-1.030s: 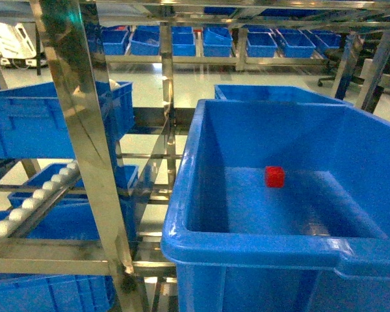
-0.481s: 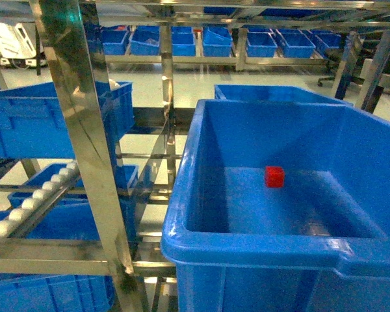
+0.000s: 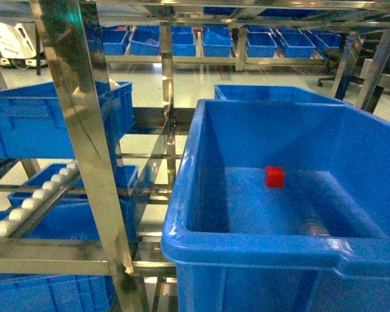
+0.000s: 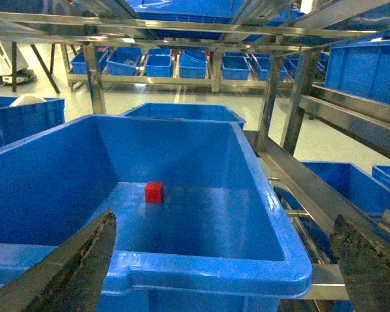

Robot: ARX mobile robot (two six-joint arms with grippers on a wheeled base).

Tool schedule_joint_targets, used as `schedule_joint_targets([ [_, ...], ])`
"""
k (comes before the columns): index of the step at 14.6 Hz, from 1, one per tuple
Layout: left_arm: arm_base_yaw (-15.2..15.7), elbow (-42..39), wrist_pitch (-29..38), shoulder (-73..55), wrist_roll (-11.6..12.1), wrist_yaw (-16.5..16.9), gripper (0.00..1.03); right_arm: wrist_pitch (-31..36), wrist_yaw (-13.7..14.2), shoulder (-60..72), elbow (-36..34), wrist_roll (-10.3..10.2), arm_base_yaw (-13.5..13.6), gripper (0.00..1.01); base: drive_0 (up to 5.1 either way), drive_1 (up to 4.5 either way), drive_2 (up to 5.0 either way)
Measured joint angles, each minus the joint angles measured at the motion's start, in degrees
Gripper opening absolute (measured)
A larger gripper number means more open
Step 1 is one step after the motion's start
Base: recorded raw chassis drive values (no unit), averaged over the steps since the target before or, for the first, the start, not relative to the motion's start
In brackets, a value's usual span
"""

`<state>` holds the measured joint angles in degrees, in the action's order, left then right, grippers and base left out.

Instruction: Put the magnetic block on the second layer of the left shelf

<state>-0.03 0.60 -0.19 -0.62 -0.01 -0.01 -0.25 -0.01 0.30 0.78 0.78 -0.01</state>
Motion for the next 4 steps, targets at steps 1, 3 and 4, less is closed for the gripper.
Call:
schedule_joint_targets([
  [1,0.0,0.0,0.0,0.0,0.0,0.0,0.98,0.0,0.0,0.0,0.0,0.0,0.0,0.98,0.0,0.0,0.0],
  [3,0.0,0.0,0.0,0.0,0.0,0.0,0.98,0.0,0.0,0.0,0.0,0.0,0.0,0.98,0.0,0.0,0.0],
  [4,0.0,0.0,0.0,0.0,0.0,0.0,0.98,0.0,0.0,0.0,0.0,0.0,0.0,0.98,0.0,0.0,0.0],
])
